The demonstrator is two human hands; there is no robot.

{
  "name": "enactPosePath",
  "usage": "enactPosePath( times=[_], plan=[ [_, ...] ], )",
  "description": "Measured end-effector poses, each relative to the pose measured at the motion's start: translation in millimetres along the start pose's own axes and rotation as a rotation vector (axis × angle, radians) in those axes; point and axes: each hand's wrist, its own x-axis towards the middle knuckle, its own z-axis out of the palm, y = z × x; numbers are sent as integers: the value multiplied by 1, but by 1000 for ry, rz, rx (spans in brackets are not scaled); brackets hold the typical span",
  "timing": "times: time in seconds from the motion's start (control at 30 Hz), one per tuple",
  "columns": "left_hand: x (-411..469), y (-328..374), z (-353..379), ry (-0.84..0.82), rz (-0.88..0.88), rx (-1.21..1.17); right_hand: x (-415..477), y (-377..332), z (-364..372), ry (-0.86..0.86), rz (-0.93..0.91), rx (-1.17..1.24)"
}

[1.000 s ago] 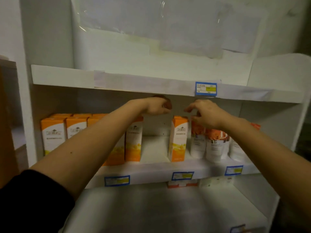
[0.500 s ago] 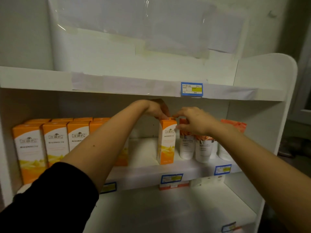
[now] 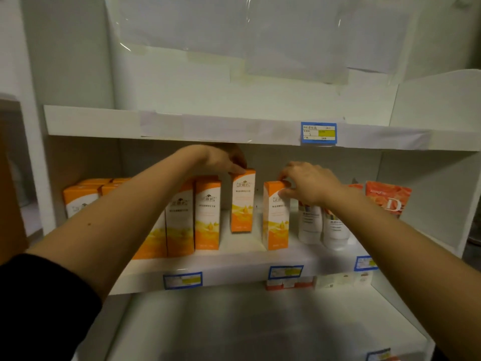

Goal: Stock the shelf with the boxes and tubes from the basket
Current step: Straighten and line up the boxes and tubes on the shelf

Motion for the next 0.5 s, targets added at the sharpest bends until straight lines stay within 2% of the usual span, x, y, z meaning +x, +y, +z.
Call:
enactPosePath(
  times=[0.13,0.3,0.5],
  plan=[
    [-9,-11,-2,3,-69,-34,2,0,-3,-77,-1,68],
    [-13,-18,0,-12,-64,52,2,-1,-6,-136,-39,58],
    [-17,-19,3,-31,-25,94,5,-5,-13,-141,-83,177]
  ],
)
